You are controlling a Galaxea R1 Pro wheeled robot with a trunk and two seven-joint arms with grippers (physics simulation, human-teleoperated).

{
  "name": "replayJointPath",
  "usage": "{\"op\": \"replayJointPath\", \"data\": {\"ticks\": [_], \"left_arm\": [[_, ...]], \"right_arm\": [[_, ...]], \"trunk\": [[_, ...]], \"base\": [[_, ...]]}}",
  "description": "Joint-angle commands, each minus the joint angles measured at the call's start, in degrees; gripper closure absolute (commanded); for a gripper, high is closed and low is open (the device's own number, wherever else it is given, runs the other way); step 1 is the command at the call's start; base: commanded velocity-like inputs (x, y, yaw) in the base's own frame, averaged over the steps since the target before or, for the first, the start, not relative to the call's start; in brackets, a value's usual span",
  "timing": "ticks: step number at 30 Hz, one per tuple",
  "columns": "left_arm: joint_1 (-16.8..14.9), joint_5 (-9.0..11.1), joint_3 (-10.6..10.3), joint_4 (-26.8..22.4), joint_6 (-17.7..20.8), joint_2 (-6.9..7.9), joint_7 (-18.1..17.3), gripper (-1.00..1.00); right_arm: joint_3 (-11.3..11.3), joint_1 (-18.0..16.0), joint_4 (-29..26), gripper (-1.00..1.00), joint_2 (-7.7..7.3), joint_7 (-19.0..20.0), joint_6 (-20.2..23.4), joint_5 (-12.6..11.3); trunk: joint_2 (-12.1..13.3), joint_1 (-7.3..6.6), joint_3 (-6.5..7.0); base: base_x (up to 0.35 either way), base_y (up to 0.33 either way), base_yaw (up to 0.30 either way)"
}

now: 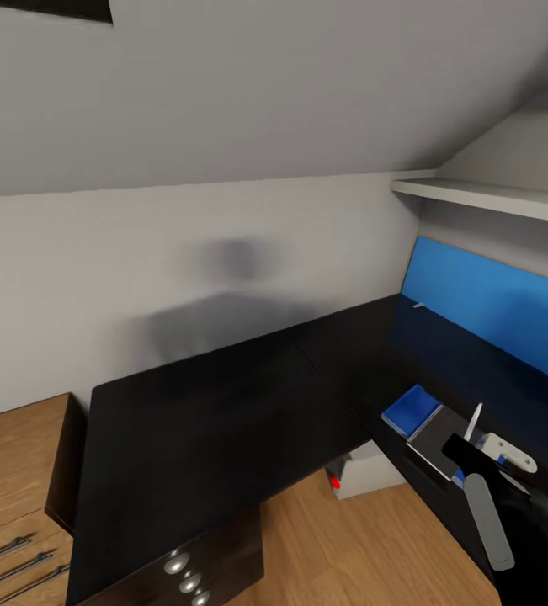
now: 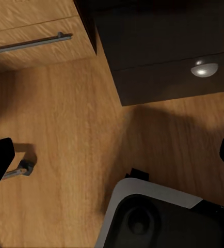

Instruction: In the bedroom, organize the workspace by keeping the computer under the desk, ensuring the monitor is on the desk, placing the keyboard on the desk next to the monitor, placing the mouse on the desk next to the keyboard, moving the folder from the swivel chair onto the desk next to the mouse, stacking the notebook on top of the folder with the pen on top of the notebook, and positioning the swivel chair next to the desk.

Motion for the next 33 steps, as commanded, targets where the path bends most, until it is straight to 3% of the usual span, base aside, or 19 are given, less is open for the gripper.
{"op": "replayJointPath", "data": {"ticks": [1,17,21,23,27,33], "left_arm": [[0.0,0.5,0.0,-0.1,-0.2,-0.02,0.0,-1.00],[0.0,0.5,0.0,-0.1,-0.7,-0.02,0.0,-1.00],[0.0,0.4,0.0,-0.1,-0.9,-0.05,0.0,-1.00],[0.0,0.4,-0.1,0.0,-1.0,-0.07,0.0,-1.00],[0.0,0.5,-0.1,0.0,-1.0,-0.08,0.0,-1.00],[0.0,0.5,-0.1,0.0,-1.0,-0.01,0.1,-1.00]], "right_arm": [[0.0,0.0,-0.1,1.00,-0.02,-0.3,0.2,-0.5],[0.3,-0.3,3.3,1.00,-0.25,1.0,0.2,0.0],[0.3,-2.2,7.5,1.00,-2.30,4.5,0.2,0.1],[0.3,-4.8,11.7,1.00,-4.22,6.7,0.2,0.2],[0.3,-9.2,19.3,1.00,-6.68,10.0,-0.1,0.2],[0.3,-13.7,27.7,1.00,-8.00,14.2,-2.4,0.4]], "trunk": [[-0.1,0.01,-0.06],[-0.1,0.01,-0.06],[-0.1,0.01,-0.06],[-0.1,0.01,-0.06],[-0.1,0.01,-0.06],[-0.1,0.01,-0.06]], "base": [[0.000,0.000,-0.006],[0.012,0.000,-0.001],[0.013,0.000,0.000],[0.004,0.000,0.000],[0.002,0.000,0.000],[0.000,0.000,0.000]]}}
